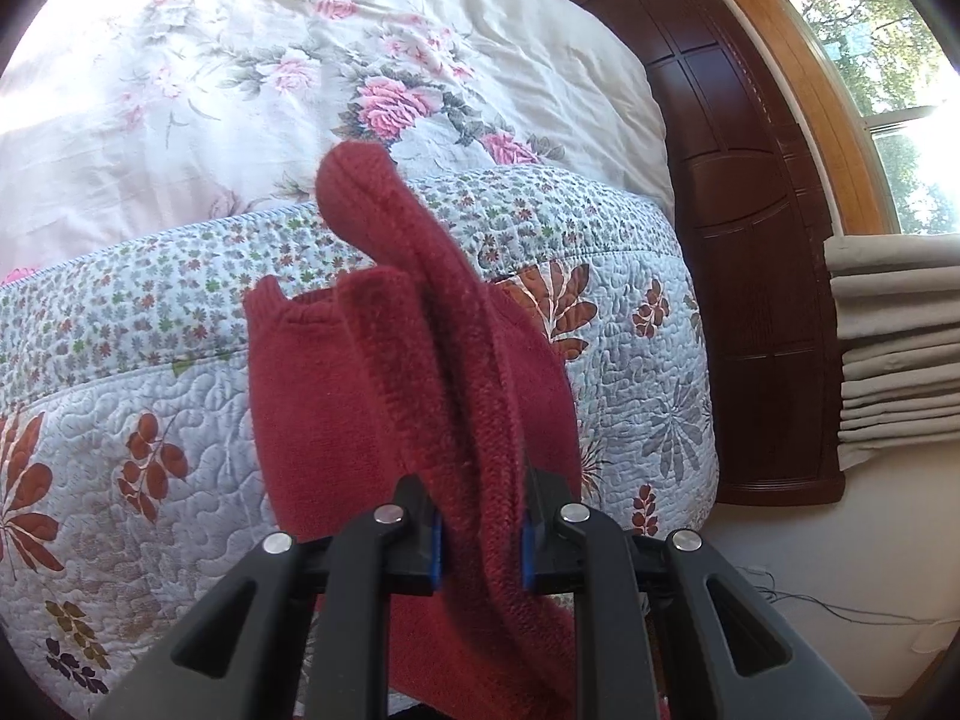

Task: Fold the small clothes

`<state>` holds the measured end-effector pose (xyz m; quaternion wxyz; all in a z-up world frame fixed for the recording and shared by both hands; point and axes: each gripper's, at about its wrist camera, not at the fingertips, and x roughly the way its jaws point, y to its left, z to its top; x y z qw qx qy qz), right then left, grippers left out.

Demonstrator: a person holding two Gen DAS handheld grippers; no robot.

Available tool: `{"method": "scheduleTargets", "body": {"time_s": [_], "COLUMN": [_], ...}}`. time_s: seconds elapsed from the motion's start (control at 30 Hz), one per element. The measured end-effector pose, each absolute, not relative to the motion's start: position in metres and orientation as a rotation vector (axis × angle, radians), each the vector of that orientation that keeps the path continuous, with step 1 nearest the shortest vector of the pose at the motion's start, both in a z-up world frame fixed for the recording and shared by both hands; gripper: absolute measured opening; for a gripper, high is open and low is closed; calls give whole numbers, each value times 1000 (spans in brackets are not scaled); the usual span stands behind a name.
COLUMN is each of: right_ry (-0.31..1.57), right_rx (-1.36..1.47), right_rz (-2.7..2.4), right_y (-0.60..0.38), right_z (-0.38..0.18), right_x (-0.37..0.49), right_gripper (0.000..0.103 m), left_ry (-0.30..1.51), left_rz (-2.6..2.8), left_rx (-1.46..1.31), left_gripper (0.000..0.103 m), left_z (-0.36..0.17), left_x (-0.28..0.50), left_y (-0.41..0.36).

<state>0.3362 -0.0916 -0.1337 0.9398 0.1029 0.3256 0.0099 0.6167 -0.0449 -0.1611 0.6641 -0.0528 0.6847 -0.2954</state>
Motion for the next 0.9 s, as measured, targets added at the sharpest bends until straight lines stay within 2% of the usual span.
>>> {"method": "scheduleTargets", "body": {"time_s": [0.6, 0.9], "right_ry": [702, 750], "right_rx": [442, 674], "right_rz": [21, 68], "right_y": [-183, -225], "right_z": [-184, -231], "right_x": [310, 301], "right_gripper": [10, 10], "left_ry": [1604, 1598], "left_rz": [-575, -481], "left_rx": [154, 289], "left_gripper": [17, 18], "left_z": [-203, -240], "left_x": [586, 568], "left_y": [-158, -199]}}
